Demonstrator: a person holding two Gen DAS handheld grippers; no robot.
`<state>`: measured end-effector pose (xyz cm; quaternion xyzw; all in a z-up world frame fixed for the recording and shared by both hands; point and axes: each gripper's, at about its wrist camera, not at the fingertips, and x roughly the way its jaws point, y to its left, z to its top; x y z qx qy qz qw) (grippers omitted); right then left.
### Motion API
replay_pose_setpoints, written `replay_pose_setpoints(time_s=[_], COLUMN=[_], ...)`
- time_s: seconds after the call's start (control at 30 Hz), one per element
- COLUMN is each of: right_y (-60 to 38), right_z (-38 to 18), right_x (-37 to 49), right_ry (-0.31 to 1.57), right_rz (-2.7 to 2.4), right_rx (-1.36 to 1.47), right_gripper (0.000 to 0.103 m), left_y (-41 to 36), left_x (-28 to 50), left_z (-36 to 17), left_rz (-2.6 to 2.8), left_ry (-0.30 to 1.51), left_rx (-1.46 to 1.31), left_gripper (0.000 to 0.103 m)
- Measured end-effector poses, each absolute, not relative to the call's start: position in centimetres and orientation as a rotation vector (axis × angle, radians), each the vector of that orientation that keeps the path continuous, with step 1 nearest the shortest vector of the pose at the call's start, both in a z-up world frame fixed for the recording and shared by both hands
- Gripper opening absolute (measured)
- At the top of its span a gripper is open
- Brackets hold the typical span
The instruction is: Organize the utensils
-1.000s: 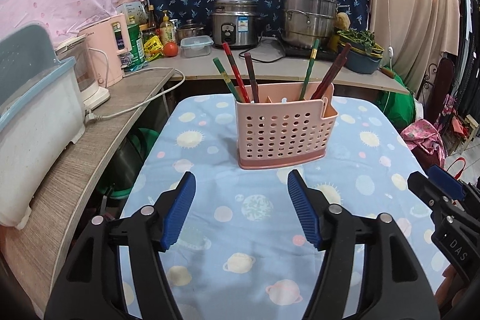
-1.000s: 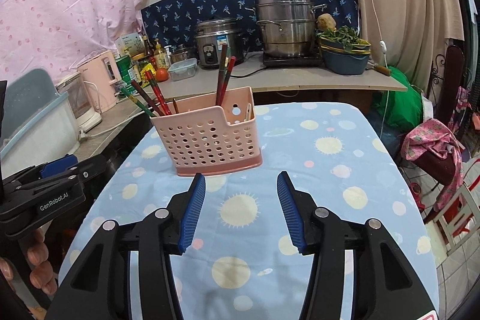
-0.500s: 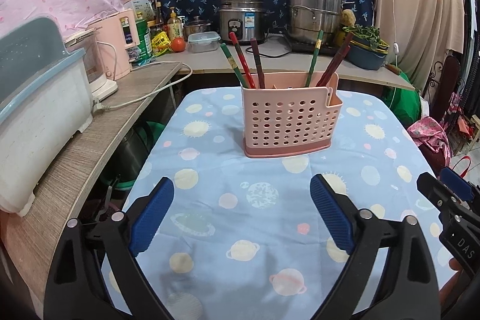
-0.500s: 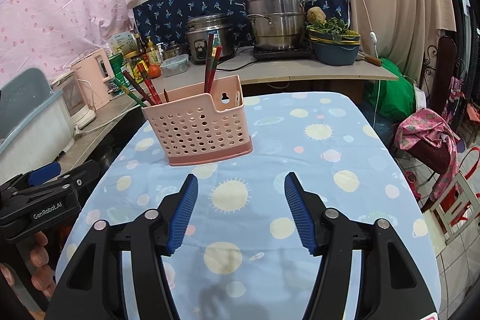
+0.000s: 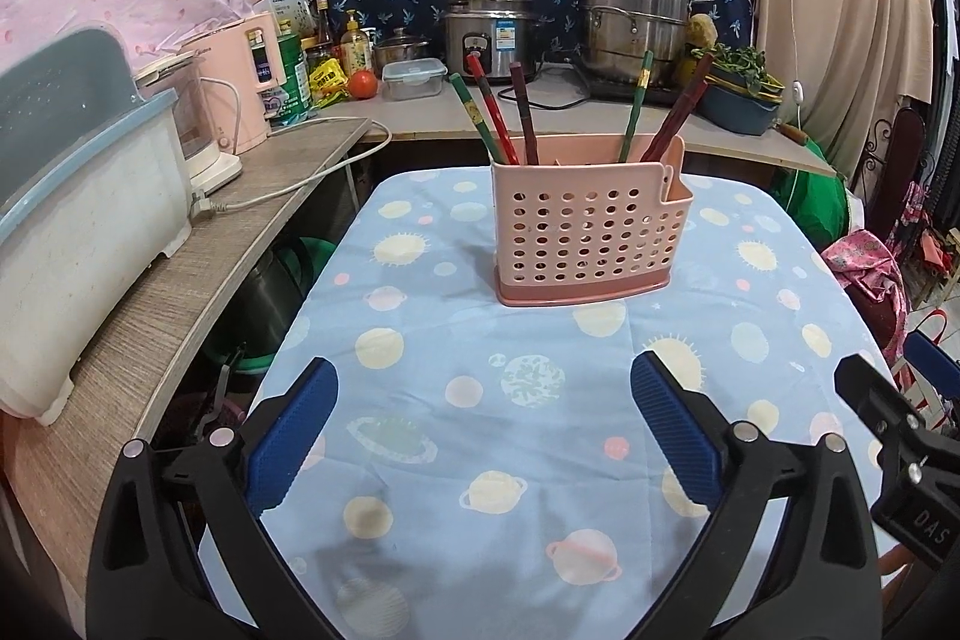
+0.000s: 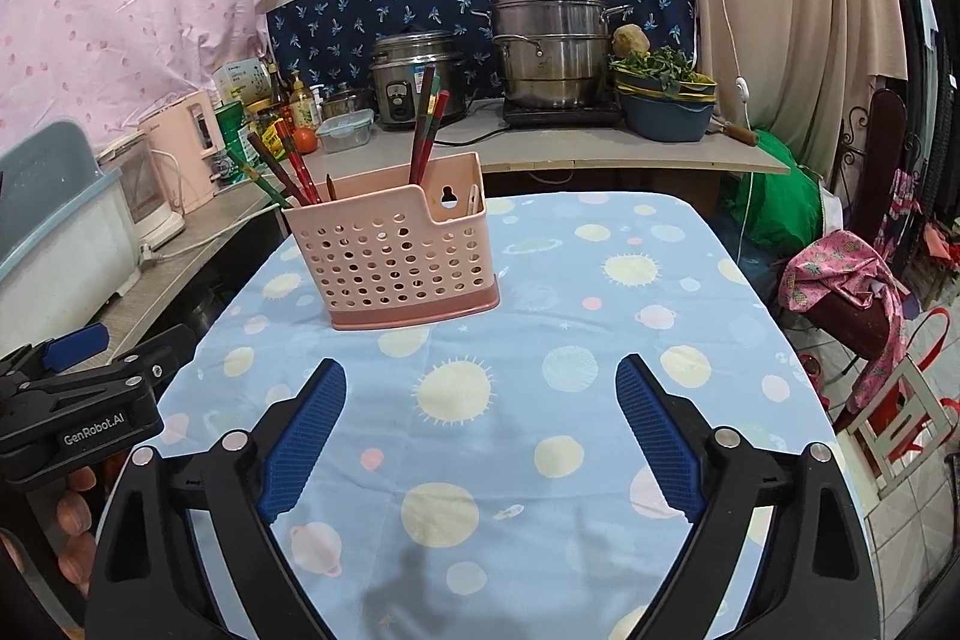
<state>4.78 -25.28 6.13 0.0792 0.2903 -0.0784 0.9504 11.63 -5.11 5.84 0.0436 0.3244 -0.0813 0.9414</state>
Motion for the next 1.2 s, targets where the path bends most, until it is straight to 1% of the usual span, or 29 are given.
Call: replay_pose_setpoints(time_s=[1.2], right_y=[-23.4], right_z=[5.2], right_x=[4.9], right_ry=[0.635], right_rz=[-0.151], right_rx=[0.119], right_gripper=[0.097], left_y=[-4.3], left_x=[11.4], left_z=[4.6], left_rz=[-0.124], left_ry=[0.694], left_rx=[0.103], left_gripper=[0.095])
